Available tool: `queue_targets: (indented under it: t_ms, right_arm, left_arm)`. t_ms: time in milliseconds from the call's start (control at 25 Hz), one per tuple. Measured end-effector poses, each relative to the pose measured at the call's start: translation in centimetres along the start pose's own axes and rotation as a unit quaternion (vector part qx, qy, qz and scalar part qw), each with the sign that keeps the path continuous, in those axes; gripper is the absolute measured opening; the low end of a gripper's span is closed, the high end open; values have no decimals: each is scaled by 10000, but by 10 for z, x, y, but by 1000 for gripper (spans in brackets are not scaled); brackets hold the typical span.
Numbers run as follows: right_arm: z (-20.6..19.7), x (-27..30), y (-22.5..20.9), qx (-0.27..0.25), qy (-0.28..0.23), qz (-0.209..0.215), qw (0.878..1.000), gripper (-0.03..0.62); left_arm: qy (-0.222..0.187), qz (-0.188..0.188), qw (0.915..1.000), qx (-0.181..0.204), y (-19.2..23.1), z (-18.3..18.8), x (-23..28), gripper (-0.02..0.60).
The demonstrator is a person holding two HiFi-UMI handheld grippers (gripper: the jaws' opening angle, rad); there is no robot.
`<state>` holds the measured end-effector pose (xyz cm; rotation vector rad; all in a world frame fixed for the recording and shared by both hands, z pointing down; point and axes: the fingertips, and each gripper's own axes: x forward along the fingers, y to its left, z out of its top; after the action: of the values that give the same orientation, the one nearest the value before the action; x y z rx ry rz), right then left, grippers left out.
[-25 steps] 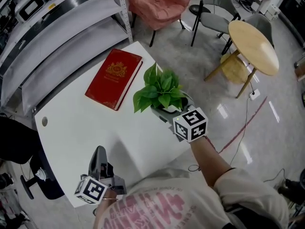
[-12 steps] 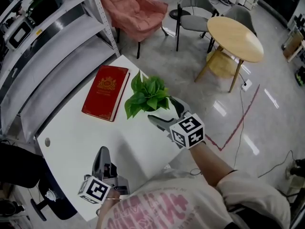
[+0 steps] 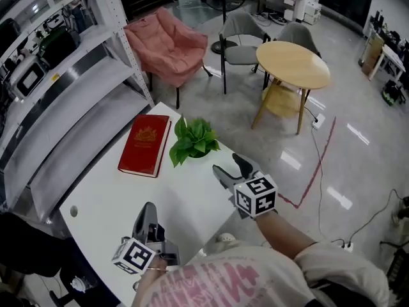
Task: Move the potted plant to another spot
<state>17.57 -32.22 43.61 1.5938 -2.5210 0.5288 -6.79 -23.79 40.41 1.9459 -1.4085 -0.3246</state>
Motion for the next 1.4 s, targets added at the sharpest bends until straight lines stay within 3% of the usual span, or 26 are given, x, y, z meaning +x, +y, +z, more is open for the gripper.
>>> queue_targets:
  t_ms: [160, 280, 520, 760, 920, 1040, 1160, 1400]
  right_arm:
    - [1, -29, 3, 333, -68, -235, 9991, 202]
    - [2, -49, 13, 437, -118, -271, 9986, 159]
    - [3, -89, 42, 673, -252, -211, 9972, 43]
    - [3, -125, 69, 946, -333, -84, 9949, 7]
    - [-4, -145, 80, 898, -285, -205, 9953, 6]
    - [-8, -157, 85, 685, -285, -441, 9963, 7]
    - [-9, -166, 92, 715, -395, -569, 9950, 6]
    - [-22, -189, 104, 789, -442, -792, 9927, 6]
  left_arm:
    - [-33, -310, 9995, -33, -10, 1, -10, 3]
    - [-125, -601, 9981, -97, -18, 0, -20, 3]
    - [-113, -837, 9963, -156, -36, -8, -50, 3]
    - [-156, -1060, 9942, -110, -53, -16, -76, 3]
    - [-197, -1111, 9931, 325, -61, -18, -95, 3]
    - [48, -1055, 9913, 780, -63, -27, -103, 3]
    - [412, -1087, 9893, 881, -63, -41, -107, 3]
    - [615, -905, 9884, 1050, -55, -57, -124, 3]
